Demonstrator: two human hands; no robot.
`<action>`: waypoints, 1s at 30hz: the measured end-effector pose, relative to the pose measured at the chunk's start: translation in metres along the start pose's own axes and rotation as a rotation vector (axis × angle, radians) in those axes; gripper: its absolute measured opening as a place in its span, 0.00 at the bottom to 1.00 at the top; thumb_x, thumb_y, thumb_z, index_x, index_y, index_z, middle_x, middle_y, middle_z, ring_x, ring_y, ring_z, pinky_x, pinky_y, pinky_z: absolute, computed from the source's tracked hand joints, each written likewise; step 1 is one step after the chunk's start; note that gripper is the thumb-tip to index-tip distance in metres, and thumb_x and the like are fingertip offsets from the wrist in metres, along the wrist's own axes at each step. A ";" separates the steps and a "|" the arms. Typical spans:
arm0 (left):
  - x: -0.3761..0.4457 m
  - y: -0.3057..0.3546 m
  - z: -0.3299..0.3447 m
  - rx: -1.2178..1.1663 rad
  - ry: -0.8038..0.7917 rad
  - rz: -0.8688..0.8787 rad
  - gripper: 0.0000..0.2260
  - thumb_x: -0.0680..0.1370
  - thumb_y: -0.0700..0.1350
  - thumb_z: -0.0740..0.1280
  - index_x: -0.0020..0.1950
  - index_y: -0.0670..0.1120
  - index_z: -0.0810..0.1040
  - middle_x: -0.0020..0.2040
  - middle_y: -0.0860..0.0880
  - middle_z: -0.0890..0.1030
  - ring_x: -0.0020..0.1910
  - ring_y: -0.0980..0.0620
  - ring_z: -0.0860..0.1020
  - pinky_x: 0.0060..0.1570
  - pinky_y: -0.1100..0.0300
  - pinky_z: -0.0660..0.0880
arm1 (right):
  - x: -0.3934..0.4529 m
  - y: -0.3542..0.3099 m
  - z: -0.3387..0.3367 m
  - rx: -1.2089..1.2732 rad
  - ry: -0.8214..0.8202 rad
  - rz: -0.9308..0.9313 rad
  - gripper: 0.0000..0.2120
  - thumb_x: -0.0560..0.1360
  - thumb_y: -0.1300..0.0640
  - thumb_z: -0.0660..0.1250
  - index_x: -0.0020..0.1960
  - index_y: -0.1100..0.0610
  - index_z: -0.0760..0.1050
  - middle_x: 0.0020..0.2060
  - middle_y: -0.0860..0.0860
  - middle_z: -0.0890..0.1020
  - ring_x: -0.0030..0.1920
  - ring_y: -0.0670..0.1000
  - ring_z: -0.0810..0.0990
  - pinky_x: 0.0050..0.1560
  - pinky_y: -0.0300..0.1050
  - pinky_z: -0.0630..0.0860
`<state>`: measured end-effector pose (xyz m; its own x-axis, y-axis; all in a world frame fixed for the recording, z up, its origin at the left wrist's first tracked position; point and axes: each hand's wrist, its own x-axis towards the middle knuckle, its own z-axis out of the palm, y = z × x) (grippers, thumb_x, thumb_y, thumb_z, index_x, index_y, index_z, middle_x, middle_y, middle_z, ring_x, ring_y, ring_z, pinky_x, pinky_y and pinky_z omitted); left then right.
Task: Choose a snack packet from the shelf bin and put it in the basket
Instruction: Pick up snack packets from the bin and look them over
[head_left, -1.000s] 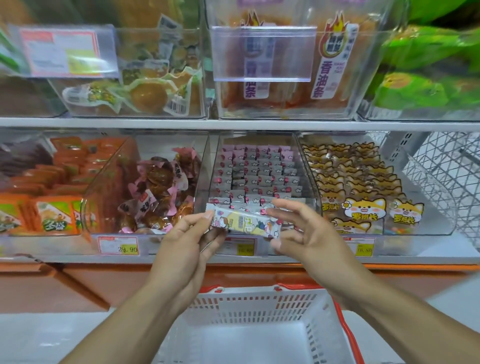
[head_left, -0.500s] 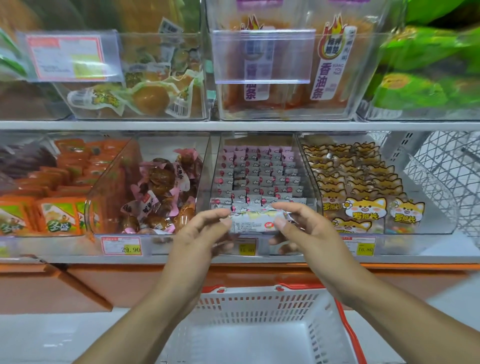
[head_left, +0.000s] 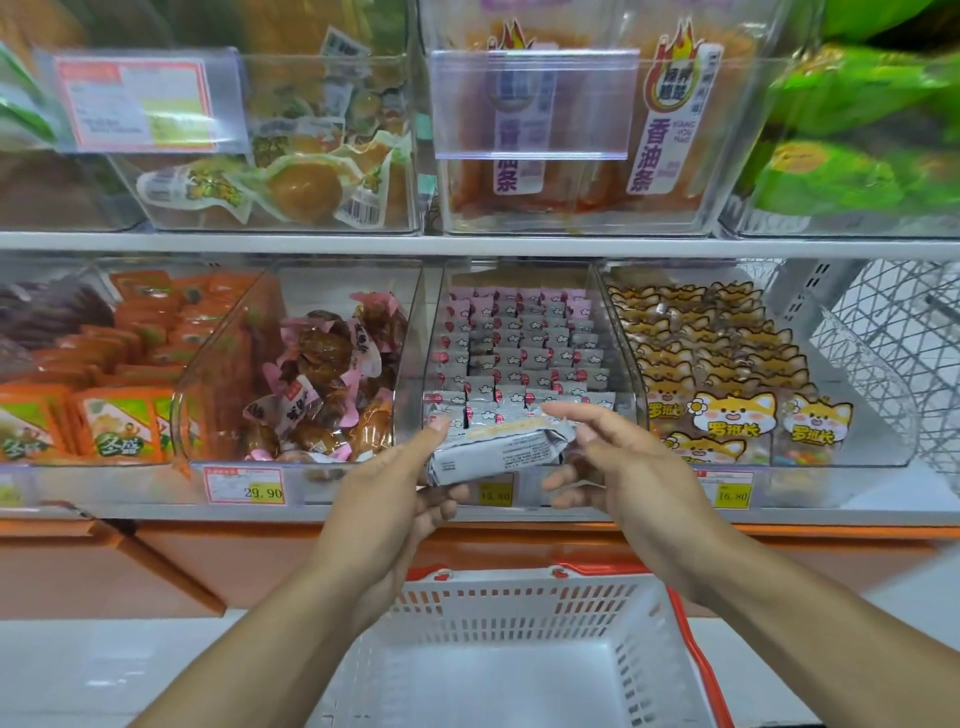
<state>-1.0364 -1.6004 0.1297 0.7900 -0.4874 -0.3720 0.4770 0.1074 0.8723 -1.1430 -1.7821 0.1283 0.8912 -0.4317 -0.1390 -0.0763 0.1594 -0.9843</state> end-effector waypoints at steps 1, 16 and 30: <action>0.000 0.000 0.000 -0.027 0.002 -0.028 0.17 0.65 0.60 0.76 0.48 0.52 0.89 0.50 0.43 0.87 0.34 0.54 0.82 0.34 0.63 0.80 | -0.001 -0.001 -0.001 -0.045 -0.036 -0.035 0.20 0.84 0.63 0.60 0.61 0.39 0.81 0.55 0.50 0.81 0.45 0.51 0.85 0.47 0.45 0.83; -0.002 -0.004 0.002 0.141 -0.058 0.121 0.20 0.65 0.54 0.76 0.53 0.46 0.86 0.47 0.47 0.88 0.41 0.55 0.85 0.43 0.63 0.81 | 0.002 0.003 0.003 -0.088 0.051 0.064 0.27 0.75 0.47 0.72 0.70 0.57 0.75 0.48 0.50 0.88 0.48 0.51 0.86 0.56 0.49 0.83; 0.013 -0.013 0.012 0.651 0.076 0.390 0.08 0.77 0.47 0.74 0.55 0.52 0.82 0.29 0.61 0.79 0.28 0.65 0.76 0.29 0.74 0.70 | 0.038 -0.020 0.008 -0.174 0.426 -0.356 0.11 0.74 0.57 0.76 0.54 0.49 0.79 0.45 0.47 0.87 0.47 0.46 0.86 0.47 0.39 0.82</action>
<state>-1.0372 -1.6190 0.1172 0.8903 -0.4554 0.0011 -0.1468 -0.2848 0.9473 -1.1041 -1.7942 0.1434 0.6195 -0.7570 0.2080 0.0906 -0.1942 -0.9768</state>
